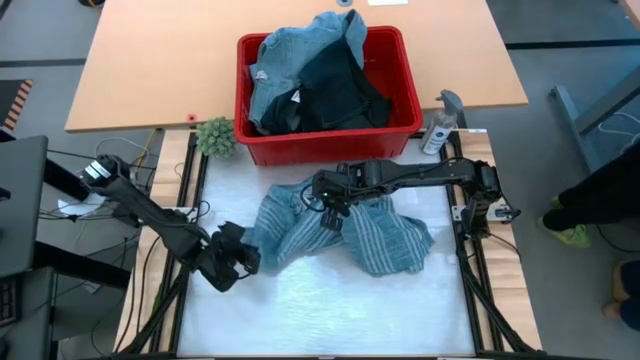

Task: Fold Laundry from Bin
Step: Fold the blue polo shirt

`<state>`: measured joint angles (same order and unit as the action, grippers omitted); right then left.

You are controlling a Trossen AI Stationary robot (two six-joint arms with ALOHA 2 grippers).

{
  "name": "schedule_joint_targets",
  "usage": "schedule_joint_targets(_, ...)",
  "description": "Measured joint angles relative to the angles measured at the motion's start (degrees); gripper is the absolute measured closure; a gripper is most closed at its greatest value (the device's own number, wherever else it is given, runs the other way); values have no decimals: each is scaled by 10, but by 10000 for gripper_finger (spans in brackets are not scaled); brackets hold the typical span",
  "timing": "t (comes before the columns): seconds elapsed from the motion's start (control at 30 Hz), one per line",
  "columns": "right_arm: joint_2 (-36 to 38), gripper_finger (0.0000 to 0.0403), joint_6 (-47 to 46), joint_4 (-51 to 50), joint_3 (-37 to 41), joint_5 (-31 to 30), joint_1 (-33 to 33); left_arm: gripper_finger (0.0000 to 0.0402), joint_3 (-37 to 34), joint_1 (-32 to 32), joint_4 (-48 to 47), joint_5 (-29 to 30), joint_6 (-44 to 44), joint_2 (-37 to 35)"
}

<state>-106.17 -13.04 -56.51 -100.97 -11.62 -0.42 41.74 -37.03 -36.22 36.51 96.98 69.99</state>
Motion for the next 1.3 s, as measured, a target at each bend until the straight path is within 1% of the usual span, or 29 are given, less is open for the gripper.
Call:
schedule_joint_targets(0.13, 4, 383, -5, -2, 0, 19, 1, 401, 111, 0, -102, -8, 2, -2)
schedule_joint_targets(0.33, 26, 383, -6, -14, 0, 30, 4, 401, 291, -5, -173, -52, 1, -2)
schedule_joint_targets(0.4, 33, 383, -11, -22, 0, 30, 6, 401, 350, -13, -206, -47, -2, -3)
schedule_joint_targets(0.47, 44, 383, -18, -21, 0, 30, 9, 401, 399, -22, -249, -26, -6, -3)
schedule_joint_targets(0.5, 48, 383, -19, -22, 0, 29, 9, 401, 417, -25, -270, -17, -16, -4)
schedule_joint_targets(0.57, 58, 383, -19, -17, 0, 29, 9, 401, 429, -30, -300, -7, -56, -4)
schedule_joint_targets(0.63, 64, 383, -19, -17, 0, 29, 9, 401, 420, -39, -341, -5, -56, 1)
schedule_joint_targets(0.73, 66, 383, -21, -17, 0, 27, 9, 389, 376, -64, -377, -15, -30, 6)
schedule_joint_targets(0.83, 66, 383, -21, -17, 0, 27, 7, 358, 312, -74, -350, -31, -26, 5)
schedule_joint_targets(0.93, 66, 383, -21, -14, 0, 26, 7, 316, 240, -74, -312, -27, -15, 5)
schedule_joint_targets(1.0, 66, 383, -21, -14, 0, 25, 7, 284, 190, -69, -261, -21, -7, 5)
schedule_joint_targets(1.13, 66, 383, -21, -14, 0, 25, 7, 221, 91, -56, -129, -18, 5, 5)
schedule_joint_targets(1.23, 66, 383, -21, -14, 0, 26, 7, 180, 25, -48, -39, -33, 41, 5)
schedule_joint_targets(1.3, 66, 383, -21, -14, 0, 26, 7, 157, -11, -43, 14, -32, 62, 5)
